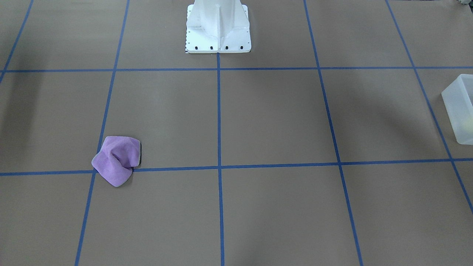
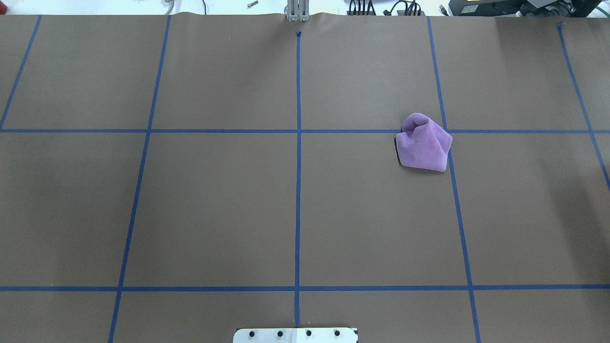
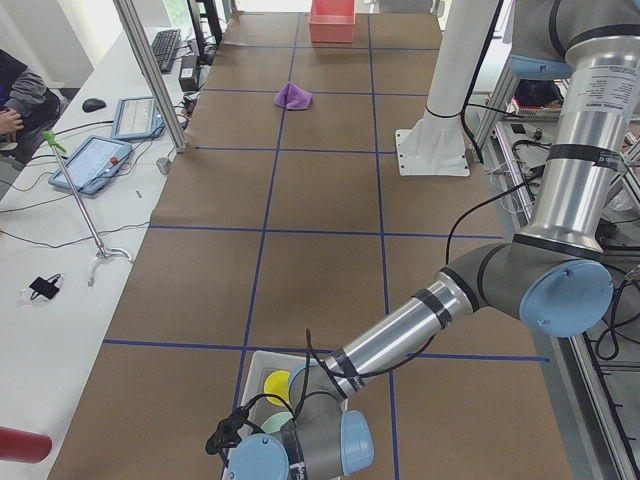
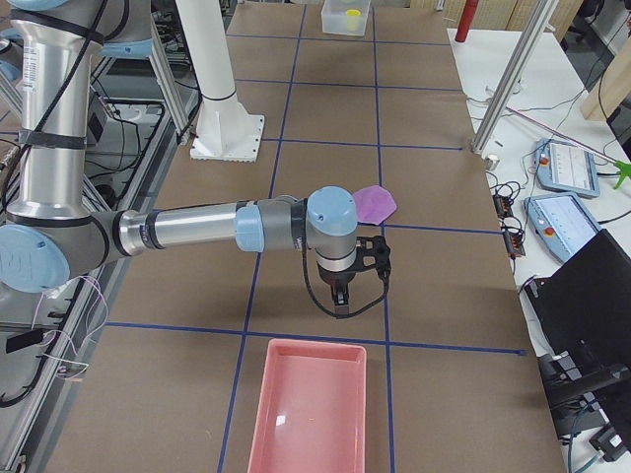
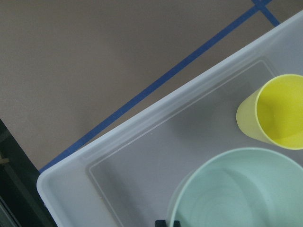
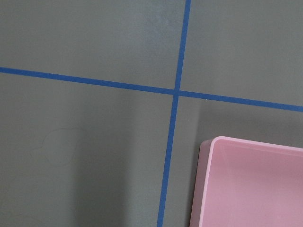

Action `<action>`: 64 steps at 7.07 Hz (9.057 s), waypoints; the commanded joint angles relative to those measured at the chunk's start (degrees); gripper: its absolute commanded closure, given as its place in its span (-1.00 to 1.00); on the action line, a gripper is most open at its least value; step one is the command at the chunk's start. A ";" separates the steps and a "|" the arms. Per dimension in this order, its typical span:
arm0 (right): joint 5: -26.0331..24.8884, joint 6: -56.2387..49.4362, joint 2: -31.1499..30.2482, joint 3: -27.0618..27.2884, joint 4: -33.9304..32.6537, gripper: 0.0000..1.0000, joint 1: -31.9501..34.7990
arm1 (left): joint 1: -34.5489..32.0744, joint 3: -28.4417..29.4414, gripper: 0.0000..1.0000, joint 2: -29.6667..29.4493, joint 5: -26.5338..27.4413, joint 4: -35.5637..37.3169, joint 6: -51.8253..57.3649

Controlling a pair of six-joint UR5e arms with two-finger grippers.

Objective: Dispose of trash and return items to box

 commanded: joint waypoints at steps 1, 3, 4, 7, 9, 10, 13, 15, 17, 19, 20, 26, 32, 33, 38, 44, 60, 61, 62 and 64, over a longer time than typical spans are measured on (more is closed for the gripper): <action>-0.07 0.15 -0.22 -0.38 2.07 -1.00 0.00 | 3.61 3.87 1.00 1.72 0.30 -11.74 -9.33; -0.16 0.15 -0.66 -0.38 2.17 -1.00 0.00 | 5.55 4.23 1.00 1.99 2.31 -12.39 -9.54; -0.16 0.15 -0.66 -0.38 2.17 -1.00 0.00 | 6.17 4.32 1.00 1.99 2.41 -12.31 -10.32; -0.16 0.15 -0.66 -0.29 2.17 -1.00 0.09 | 6.79 3.62 -0.94 1.91 2.32 -13.10 -12.08; -0.16 0.32 -0.58 -0.03 2.17 -1.00 0.00 | 6.35 -2.06 -0.94 1.38 -0.29 -10.49 -16.29; -0.16 0.33 -0.58 -0.03 2.17 -1.00 0.00 | 5.13 -9.32 -0.94 1.03 -1.01 -4.28 -20.57; 0.02 0.41 -0.58 -0.03 2.17 -1.00 0.00 | 3.89 -42.75 -0.94 11.08 -0.84 16.99 -39.58; 0.02 0.41 -0.66 -0.12 2.17 -1.00 0.09 | 5.82 -61.87 -0.94 21.89 -0.76 26.57 -46.01; 0.28 1.72 -0.40 0.23 2.17 -1.00 0.00 | 10.72 -66.44 -0.96 29.66 1.25 28.47 -45.66; 0.46 11.42 0.13 4.59 2.17 -1.00 -2.61 | 11.01 -68.78 -0.96 29.59 0.39 34.79 -45.14; 0.11 22.54 0.21 9.07 2.17 -1.00 -8.81 | 11.27 -68.11 -0.96 29.68 0.91 34.89 -45.31; -22.64 70.44 23.99 0.71 10.95 -1.00 -43.66 | 11.27 -67.40 -0.96 28.54 1.09 34.54 -45.31; -33.38 76.08 28.59 -7.49 11.75 -0.04 -49.57 | 11.27 -67.14 -0.96 28.97 1.09 34.45 -45.31; -33.47 76.26 30.08 -8.81 11.75 -0.03 -49.57 | 11.27 -67.14 -0.96 28.97 1.18 34.45 -45.31; -33.47 76.09 31.06 -9.43 11.75 1.00 -48.69 | 11.27 -66.96 -0.96 28.71 1.09 34.45 -45.31; -16.58 55.45 29.58 -9.43 9.47 1.00 -29.86 | 11.36 -67.05 -0.96 29.15 5.45 34.98 -45.57; -4.65 -8.92 -0.22 -21.20 10.24 1.00 9.68 | 11.45 -67.93 -0.96 28.27 6.71 35.07 -45.75; -3.42 -8.56 -0.22 -21.21 10.34 -0.16 9.23 | 11.45 -68.10 -0.96 28.36 6.71 35.07 -45.75; -2.02 -8.55 -0.22 -20.78 10.43 -0.43 8.53 | 11.53 -68.11 -0.96 28.36 6.71 35.07 -45.75; 2.04 -0.87 0.91 -13.87 9.99 -1.00 7.91 | 11.45 -68.54 -0.96 28.36 6.63 35.07 -45.75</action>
